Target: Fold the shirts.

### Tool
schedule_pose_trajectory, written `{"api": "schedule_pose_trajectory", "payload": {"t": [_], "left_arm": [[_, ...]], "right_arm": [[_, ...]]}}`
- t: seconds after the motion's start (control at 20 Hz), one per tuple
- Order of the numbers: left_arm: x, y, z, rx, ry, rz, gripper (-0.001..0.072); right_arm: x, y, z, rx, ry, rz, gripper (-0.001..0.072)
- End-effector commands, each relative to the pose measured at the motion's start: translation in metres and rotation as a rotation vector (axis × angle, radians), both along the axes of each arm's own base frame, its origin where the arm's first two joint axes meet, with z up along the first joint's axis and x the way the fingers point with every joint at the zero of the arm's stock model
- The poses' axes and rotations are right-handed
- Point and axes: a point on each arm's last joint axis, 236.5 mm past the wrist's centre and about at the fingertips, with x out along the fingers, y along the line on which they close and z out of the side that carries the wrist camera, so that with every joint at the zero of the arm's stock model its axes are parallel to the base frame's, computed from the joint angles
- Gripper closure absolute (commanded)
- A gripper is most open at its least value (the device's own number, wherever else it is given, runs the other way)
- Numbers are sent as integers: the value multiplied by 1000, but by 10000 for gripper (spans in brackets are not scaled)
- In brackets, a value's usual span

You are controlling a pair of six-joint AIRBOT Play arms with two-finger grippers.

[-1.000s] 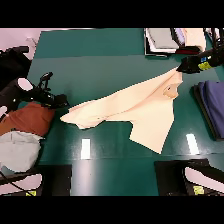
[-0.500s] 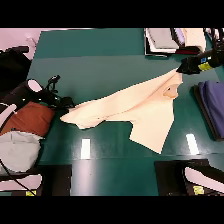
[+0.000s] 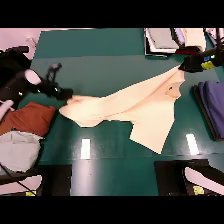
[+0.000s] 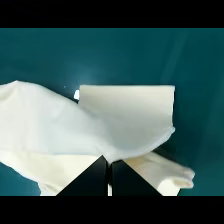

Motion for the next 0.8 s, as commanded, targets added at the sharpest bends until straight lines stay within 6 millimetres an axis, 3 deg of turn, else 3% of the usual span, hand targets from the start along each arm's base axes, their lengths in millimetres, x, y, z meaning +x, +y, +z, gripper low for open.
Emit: {"api": "schedule_pose_trajectory", "payload": {"t": [0.0,0.05,0.15,0.2,0.3,0.4,0.5,0.6,0.75], "left_arm": [[25,24,160,85,-388,20,685],[19,32,220,108,-527,35,685],[-18,45,336,113,-793,68,685],[-48,48,389,95,-917,82,685],[-114,56,468,57,-1121,109,685],[-175,63,522,22,-1281,132,685],[-223,69,557,-4,-1402,149,685],[-251,72,580,-18,-1476,155,685],[-261,74,595,-30,-1533,165,686]], "right_arm": [[-2,-2,67,1,-246,-38,700],[-9,-3,97,-3,-329,-42,699],[-32,-1,164,-27,-508,-27,700],[-48,0,198,-32,-593,-27,700],[-83,0,256,-45,-750,-35,699],[-118,-6,300,-67,-877,-65,699],[-148,-16,329,-105,-961,-112,700],[-168,-26,344,-150,-1001,-166,700],[-173,-41,337,-200,-950,-231,700]]}}
